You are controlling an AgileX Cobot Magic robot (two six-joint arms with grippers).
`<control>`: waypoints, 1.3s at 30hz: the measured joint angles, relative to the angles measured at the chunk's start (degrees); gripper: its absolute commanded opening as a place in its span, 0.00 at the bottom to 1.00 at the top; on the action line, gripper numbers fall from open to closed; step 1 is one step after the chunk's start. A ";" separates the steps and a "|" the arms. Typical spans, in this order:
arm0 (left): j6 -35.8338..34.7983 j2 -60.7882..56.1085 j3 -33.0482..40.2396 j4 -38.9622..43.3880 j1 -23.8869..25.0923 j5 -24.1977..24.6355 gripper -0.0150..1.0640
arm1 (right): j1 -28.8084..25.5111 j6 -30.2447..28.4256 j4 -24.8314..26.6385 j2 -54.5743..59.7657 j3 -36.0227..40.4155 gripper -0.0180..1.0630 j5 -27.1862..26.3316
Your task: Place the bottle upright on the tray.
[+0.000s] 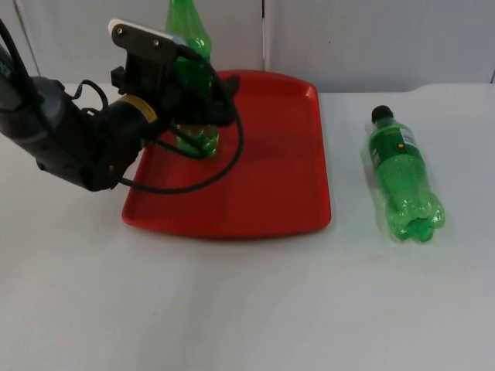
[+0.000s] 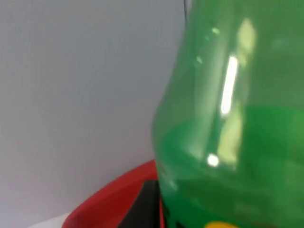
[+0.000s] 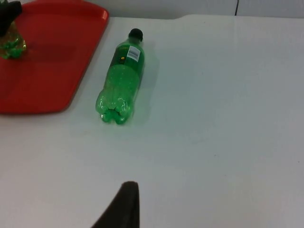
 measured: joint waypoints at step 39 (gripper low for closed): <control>-0.06 -26.99 34.72 -4.08 0.00 4.78 0.83 | 0.00 0.00 0.00 0.00 0.00 0.99 0.00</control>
